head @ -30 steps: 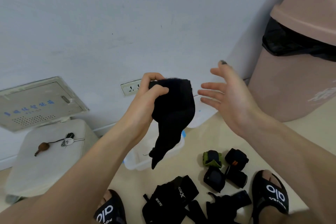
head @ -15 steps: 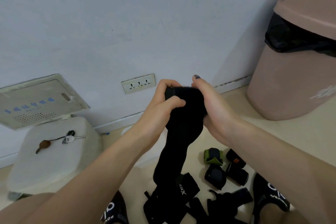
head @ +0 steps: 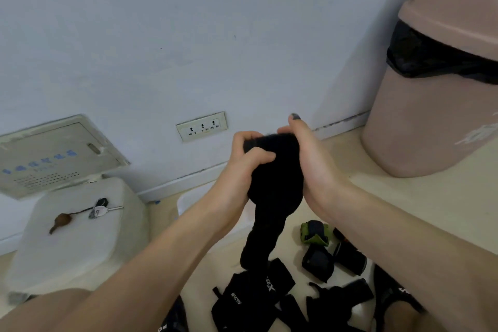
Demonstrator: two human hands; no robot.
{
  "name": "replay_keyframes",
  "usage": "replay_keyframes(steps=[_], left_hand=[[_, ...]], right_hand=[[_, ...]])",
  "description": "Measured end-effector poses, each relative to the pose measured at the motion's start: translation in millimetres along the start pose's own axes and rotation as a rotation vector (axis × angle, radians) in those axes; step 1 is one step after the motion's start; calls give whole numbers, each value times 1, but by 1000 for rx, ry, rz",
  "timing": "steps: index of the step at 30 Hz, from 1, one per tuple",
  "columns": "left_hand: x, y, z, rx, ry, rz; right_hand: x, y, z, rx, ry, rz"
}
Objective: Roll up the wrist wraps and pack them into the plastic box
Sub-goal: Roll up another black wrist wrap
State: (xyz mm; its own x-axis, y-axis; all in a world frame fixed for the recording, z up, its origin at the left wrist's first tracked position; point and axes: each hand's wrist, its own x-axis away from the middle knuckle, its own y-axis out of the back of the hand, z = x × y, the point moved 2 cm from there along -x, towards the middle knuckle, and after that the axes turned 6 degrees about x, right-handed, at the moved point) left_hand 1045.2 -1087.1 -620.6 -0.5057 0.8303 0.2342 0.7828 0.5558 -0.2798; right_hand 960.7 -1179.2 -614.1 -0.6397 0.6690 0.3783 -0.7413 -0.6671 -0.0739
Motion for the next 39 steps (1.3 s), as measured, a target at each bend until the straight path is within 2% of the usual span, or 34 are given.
replay_keyframes(steps=[3, 8, 14, 21, 26, 32, 39], left_hand=[[-2, -1, 1, 34, 24, 25], [-4, 5, -2, -39, 0, 26], [-10, 12, -14, -74, -98, -15], [-8, 6, -15, -5, -40, -4], [-7, 7, -13, -94, 40, 35], [-6, 11, -22, -121, -38, -16], [-7, 16, -22, -92, -113, 35]], right_hand=[[-5, 2, -1, 6, -1, -17], [-4, 7, -6, 86, -3, 70], [4, 11, -1, 299, 183, 12], [3, 16, 1, 49, 181, 90], [2, 21, 4, -29, 178, 119], [1, 27, 9, -63, 128, 267], [1, 25, 6, 0, 42, 278]])
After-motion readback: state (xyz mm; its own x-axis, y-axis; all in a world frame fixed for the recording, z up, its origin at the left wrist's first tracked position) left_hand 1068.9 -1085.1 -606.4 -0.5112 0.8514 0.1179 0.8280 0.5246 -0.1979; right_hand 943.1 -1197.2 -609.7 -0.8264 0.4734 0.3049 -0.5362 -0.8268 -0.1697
